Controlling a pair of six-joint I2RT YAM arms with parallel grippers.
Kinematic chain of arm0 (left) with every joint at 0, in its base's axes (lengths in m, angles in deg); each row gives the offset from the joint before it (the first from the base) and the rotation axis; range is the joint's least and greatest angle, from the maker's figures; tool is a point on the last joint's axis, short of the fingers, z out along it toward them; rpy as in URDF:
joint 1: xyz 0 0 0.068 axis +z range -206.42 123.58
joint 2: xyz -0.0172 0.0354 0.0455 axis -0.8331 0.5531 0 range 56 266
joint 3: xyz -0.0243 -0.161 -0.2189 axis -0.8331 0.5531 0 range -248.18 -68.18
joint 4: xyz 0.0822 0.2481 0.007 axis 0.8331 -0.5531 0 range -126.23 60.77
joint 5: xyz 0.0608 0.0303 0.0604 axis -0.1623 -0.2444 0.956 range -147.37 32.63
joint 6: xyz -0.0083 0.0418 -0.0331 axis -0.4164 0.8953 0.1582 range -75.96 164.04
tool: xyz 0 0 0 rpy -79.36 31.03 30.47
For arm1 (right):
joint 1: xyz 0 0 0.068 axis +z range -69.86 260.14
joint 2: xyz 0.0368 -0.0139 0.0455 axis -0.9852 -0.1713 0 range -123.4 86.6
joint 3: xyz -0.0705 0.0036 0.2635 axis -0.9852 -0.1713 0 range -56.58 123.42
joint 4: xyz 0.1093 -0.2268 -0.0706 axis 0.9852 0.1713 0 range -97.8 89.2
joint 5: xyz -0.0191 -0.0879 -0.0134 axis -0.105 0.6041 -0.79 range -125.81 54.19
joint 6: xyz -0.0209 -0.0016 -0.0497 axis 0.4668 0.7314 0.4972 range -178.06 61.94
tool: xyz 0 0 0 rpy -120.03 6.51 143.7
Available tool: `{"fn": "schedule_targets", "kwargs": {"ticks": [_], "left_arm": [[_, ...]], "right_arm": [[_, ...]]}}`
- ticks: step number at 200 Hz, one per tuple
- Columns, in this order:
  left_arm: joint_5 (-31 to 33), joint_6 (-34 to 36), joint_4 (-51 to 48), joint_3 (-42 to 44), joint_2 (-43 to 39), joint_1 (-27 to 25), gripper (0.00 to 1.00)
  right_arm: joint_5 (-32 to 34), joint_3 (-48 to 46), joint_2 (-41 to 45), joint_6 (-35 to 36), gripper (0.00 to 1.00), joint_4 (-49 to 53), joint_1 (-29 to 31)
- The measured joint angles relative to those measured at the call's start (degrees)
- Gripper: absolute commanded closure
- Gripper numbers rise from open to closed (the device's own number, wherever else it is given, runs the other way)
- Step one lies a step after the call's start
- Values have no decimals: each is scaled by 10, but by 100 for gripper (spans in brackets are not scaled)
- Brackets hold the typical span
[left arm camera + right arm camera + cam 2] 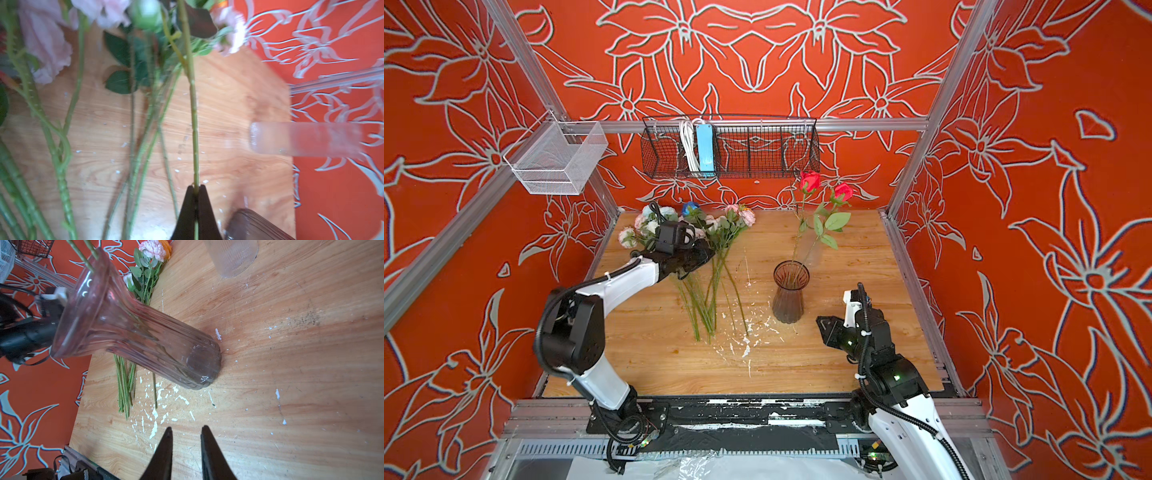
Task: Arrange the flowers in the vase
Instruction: 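Lift the blue rose out of the bunch with left gripper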
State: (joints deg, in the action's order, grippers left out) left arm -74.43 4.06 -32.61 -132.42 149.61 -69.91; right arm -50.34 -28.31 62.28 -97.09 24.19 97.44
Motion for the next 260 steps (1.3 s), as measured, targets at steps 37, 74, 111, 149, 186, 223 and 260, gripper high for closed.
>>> {"fn": "schedule_targets", "kwargs": {"ticks": [37,74,111,149,186,223,260], "left_arm": [[-1,-18,22,76,-100,-17,100],[0,-6,19,125,-220,-54,100],[2,30,27,127,-348,-102,100],[4,86,14,79,-386,-141,100],[9,176,-14,-21,-308,-197,100],[10,212,-24,-15,-263,-227,100],[0,229,-3,20,-271,-242,100]], "right_arm": [[-17,45,-1,3,74,14,0],[-46,79,5,5,69,34,0],[-83,147,3,11,66,42,0],[-128,220,-25,14,72,17,0],[-180,318,-135,16,71,-35,2],[-186,432,-244,30,59,-50,44],[-150,512,-339,64,56,-62,148]]}}
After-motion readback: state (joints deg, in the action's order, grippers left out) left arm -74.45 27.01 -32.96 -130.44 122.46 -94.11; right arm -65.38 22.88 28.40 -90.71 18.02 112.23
